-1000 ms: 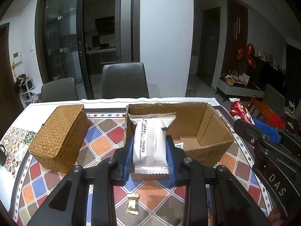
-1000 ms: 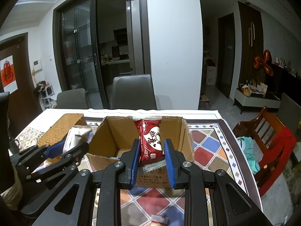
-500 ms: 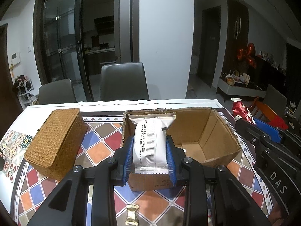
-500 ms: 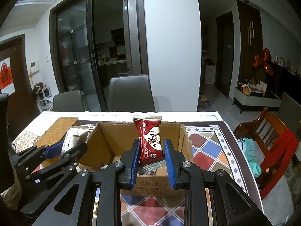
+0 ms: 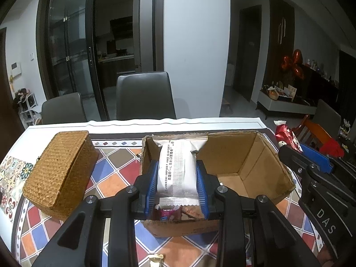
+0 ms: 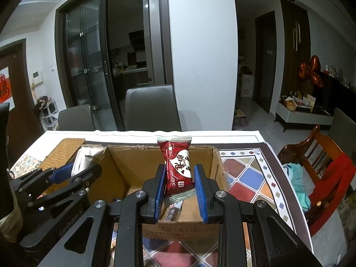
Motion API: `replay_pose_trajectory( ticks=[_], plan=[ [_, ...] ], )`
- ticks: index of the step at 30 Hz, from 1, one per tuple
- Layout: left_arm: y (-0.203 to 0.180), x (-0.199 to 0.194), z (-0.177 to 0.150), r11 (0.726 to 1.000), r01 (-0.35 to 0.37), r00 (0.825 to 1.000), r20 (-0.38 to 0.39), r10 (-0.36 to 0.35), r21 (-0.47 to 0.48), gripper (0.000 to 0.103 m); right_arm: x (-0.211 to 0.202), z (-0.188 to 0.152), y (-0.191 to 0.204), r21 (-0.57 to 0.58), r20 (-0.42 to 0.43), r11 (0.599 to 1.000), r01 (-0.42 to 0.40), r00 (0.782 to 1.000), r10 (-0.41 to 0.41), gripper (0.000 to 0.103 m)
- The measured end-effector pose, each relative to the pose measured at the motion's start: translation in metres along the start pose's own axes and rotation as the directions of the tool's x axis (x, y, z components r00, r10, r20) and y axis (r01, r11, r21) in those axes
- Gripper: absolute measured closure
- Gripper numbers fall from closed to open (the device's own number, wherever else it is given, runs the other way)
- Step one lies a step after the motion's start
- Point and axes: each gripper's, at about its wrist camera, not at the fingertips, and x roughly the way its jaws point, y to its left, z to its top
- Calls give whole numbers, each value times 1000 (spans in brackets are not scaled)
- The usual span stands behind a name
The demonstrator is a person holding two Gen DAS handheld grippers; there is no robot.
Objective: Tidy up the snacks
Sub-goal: 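Open both tools to drop the white pastry and red snack into the box, then move both open tools back from the box toward the remaining snacks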
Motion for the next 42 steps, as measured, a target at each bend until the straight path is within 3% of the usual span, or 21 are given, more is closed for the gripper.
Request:
replay_pose_trajectory(
  ticks=[12,13,15,18,20,30,42],
  plan=[
    [1,16,0,1000,4,1000,-24,-4,6,70,17,-1,0,12,-21,1000,8,1000,-8,74],
    [1,16,0,1000,2,1000,-24,-2,8,68,18,0,0,12,-20,1000,13,1000,-12,71],
    [1,17,0,1000,1,1000,-26,-1,7,59,18,0,-1,15,-14,1000,22,1000,-22,55],
    [2,14,0,1000,-11,1000,-20,11,7,52,14,2,-3,17,9,998,53,999,-53,41],
    [4,12,0,1000,-18,1000,-17,18,4,47,13,2,-4,17,18,998,62,998,-62,38],
    [9,-7,0,999,-44,999,9,44,0,34,-4,2,-1,18,36,998,67,997,-68,38],
    [14,-36,-8,998,-58,998,29,58,0,32,-34,-6,-1,32,53,996,86,995,-88,38]
  ],
)
